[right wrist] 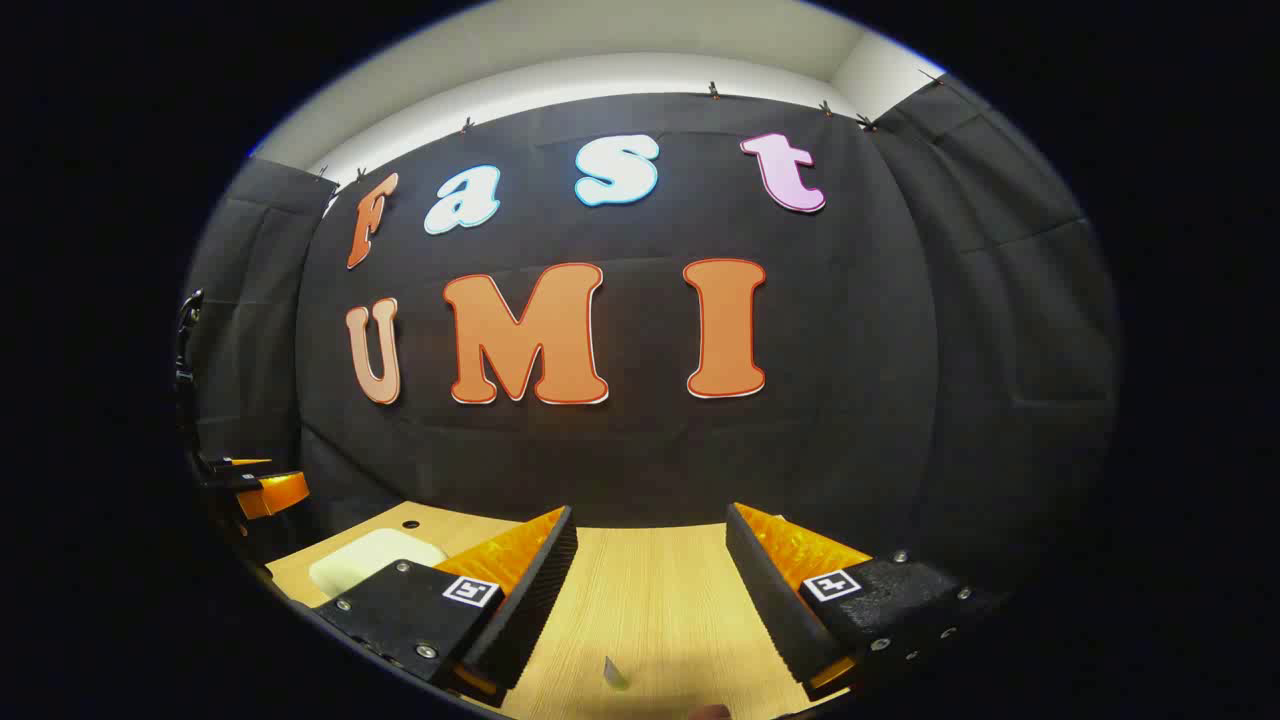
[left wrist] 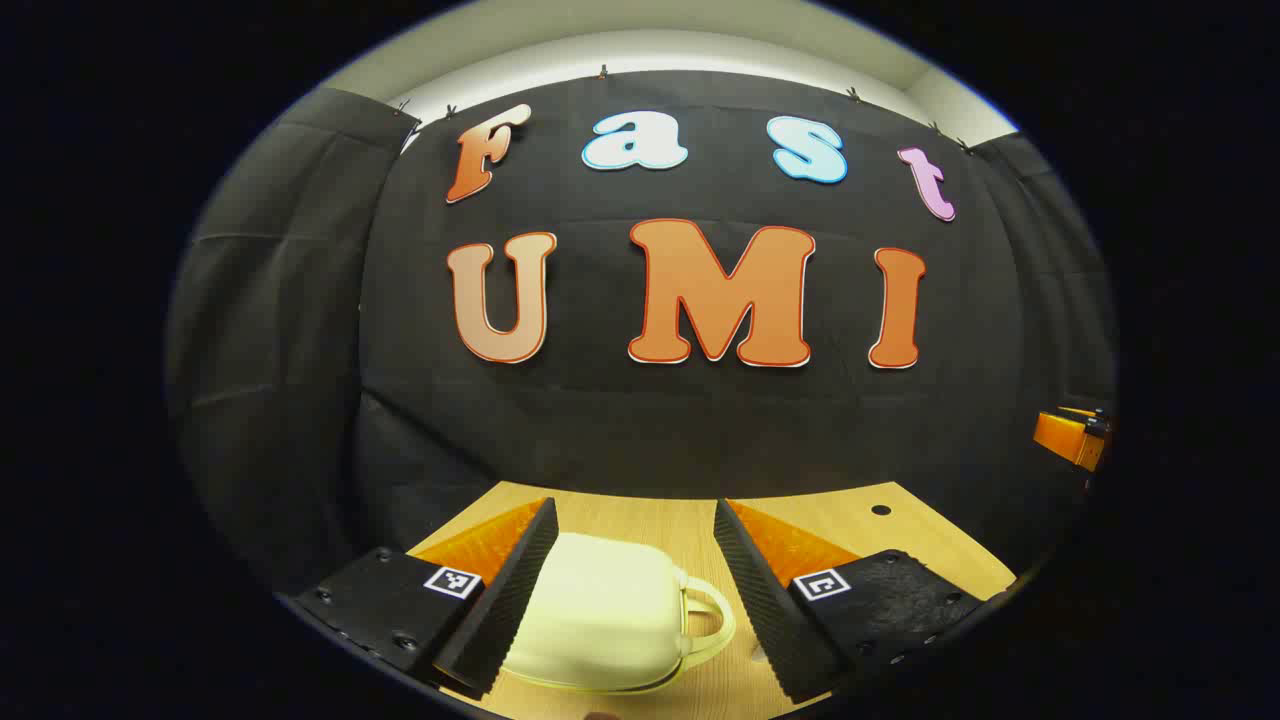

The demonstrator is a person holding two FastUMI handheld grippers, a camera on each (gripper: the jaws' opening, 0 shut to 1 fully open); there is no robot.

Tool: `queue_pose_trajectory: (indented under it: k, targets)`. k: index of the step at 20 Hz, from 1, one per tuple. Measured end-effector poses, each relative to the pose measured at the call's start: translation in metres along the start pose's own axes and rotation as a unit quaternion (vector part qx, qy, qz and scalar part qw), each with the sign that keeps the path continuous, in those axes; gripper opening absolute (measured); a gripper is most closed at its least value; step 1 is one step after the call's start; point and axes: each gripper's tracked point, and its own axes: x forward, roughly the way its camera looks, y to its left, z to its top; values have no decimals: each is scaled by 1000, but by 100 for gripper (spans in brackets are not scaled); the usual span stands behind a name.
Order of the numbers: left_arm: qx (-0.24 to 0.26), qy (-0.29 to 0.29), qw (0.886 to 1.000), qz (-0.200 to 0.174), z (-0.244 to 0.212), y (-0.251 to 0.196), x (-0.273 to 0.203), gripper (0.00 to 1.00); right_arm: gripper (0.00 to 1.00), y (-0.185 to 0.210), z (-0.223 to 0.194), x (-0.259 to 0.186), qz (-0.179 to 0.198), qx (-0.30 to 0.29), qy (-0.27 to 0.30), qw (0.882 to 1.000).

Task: First open the suitcase, pack the skin care products into it, and then close the suitcase.

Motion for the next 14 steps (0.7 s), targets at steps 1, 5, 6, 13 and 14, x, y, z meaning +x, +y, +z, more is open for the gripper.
queue_pose_trajectory:
  k: [1, 5, 6, 13, 14]
  targets:
    - [0, -1, 1000, 0, 1, 0, 1, 97, 95, 1, 0, 0, 2, 0, 1, 1000]
    - [15, -3, 1000, 1, 2, -1, -2, 97, 95, 4, -1, 0, 7, -2, 1, 1000]
    - [20, -4, 1000, 0, 4, -2, -1, 97, 95, 4, -2, 0, 8, -3, 2, 1000]
    - [92, 20, 995, -19, -20, -21, 10, 97, 95, -6, -13, 2, 2, 4, 13, 1000]
    - [119, 24, 992, -22, -26, -25, 12, 98, 95, -7, -16, 3, 2, 6, 16, 1000]
